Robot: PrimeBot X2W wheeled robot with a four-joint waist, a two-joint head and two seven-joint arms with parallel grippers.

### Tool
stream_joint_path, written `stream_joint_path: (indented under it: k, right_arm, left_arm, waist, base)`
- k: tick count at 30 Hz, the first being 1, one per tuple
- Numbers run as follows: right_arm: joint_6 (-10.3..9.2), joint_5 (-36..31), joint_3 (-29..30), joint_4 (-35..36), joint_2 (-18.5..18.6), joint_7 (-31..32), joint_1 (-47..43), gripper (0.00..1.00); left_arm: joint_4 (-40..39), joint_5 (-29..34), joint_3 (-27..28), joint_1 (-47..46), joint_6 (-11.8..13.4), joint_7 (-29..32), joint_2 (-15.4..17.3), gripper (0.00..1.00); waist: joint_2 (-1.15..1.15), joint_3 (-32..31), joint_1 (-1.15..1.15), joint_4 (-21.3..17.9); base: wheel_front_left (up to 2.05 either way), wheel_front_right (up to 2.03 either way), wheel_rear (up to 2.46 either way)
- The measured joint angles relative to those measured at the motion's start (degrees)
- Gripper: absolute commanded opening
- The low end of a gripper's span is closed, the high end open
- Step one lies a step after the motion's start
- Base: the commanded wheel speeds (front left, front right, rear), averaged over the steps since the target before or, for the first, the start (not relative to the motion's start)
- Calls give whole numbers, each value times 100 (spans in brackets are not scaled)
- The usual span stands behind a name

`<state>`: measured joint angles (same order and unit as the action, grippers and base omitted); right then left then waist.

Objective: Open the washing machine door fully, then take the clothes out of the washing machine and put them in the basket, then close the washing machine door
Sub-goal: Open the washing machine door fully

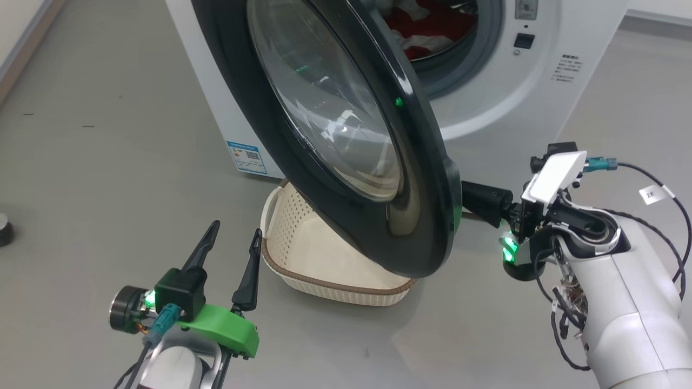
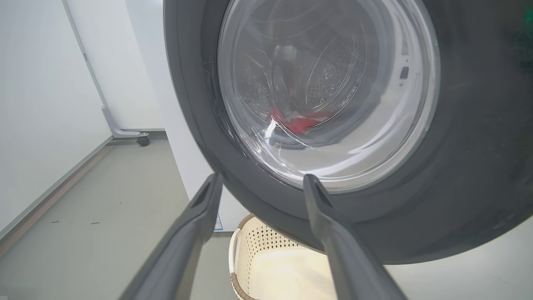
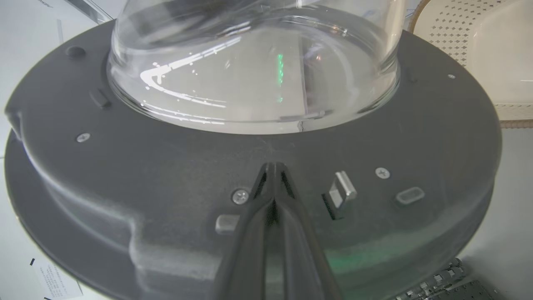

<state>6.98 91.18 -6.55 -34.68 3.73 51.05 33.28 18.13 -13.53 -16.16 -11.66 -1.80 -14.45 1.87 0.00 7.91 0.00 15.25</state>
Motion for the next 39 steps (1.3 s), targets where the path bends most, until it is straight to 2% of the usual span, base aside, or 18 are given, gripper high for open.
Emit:
stream_joint_path:
  k: [10,24,39]
  right_arm:
    - [-1,687,-694,319,-1,-79,-269,0]
    - [-1,1137,-1569,705,5,-435,-467,0]
    - [0,1407,-2414,1006,8,-917,-507,0]
  left_arm:
    - [27,-1,-63,89,7,0,2,100]
    - [35,-115,-63,208,80,0,4,100]
    - [23,-136,-16,293,141,1,8,100]
  waist:
    - [0,-144,0,371]
    - [0,-216,0,840]
    - [0,-254,0,1002]
  base:
    - [0,0,0]
    - [0,0,0]
    - [0,0,0]
